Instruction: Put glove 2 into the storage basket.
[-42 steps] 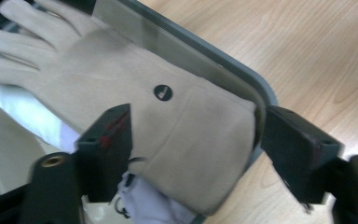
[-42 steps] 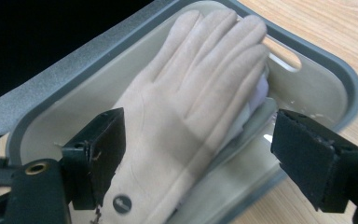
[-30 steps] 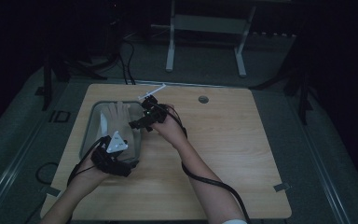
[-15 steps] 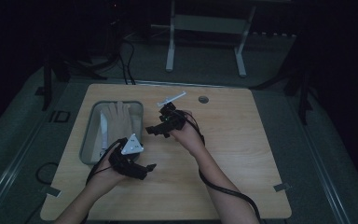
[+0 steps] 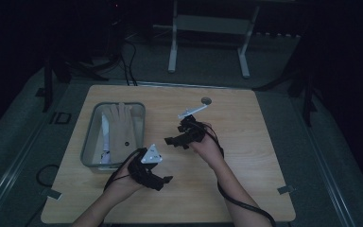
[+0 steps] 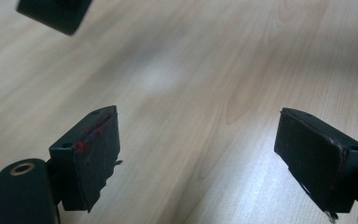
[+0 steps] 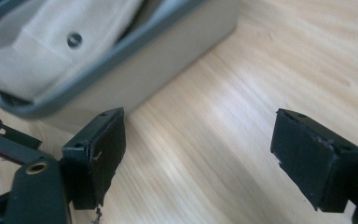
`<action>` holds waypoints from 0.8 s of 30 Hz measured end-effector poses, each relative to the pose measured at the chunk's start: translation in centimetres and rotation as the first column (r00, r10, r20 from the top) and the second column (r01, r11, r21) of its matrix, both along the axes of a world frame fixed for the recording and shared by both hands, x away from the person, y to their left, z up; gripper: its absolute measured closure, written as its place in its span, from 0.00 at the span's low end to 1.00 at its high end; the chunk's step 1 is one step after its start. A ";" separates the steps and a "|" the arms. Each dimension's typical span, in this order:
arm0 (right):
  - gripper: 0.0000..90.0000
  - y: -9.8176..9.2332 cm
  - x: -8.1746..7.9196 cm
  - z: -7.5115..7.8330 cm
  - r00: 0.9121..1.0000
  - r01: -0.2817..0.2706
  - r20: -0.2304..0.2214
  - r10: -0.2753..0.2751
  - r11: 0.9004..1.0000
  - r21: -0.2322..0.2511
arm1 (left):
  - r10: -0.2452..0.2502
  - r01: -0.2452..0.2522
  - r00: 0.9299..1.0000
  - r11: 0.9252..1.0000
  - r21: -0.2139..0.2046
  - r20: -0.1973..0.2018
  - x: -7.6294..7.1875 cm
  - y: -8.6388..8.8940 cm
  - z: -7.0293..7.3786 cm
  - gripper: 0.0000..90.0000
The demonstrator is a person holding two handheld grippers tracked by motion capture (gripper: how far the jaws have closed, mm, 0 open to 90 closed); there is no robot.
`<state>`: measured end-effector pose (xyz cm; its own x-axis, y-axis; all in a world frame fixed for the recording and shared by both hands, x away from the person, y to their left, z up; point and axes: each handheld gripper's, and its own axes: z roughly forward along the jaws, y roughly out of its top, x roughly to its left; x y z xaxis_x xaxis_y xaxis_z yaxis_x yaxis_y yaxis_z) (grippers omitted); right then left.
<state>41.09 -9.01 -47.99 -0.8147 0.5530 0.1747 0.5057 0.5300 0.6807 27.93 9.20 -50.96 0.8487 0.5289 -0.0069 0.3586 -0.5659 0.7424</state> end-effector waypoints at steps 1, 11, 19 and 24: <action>0.20 -0.4 -0.1 -0.3 1.000 0.004 0.000 -0.004 1.000 -0.001 | -0.004 0.004 1.000 1.000 0.002 -0.009 0.0 -0.2 -0.3 0.16; 0.20 -3.3 -0.8 -2.9 1.000 0.012 0.012 -0.012 1.000 -0.025 | -0.034 0.034 0.999 0.999 0.009 -0.037 0.0 -1.7 -2.0 0.16; 0.20 -5.6 -1.3 -4.8 0.999 0.038 -0.001 -0.038 0.999 -0.012 | -0.044 0.045 0.997 0.999 0.005 -0.064 -0.1 -2.5 -3.5 0.15; 0.19 -7.1 -2.1 -6.1 0.999 0.046 -0.003 -0.046 0.999 -0.003 | -0.064 0.064 0.996 0.998 0.003 -0.065 -0.2 -3.1 -4.2 0.15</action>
<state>39.03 -16.07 -54.06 -0.7880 0.5900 0.1760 0.5318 0.5081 0.6775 27.73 6.10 -55.13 0.8786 0.4737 -0.0605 0.3690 -0.5929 0.7158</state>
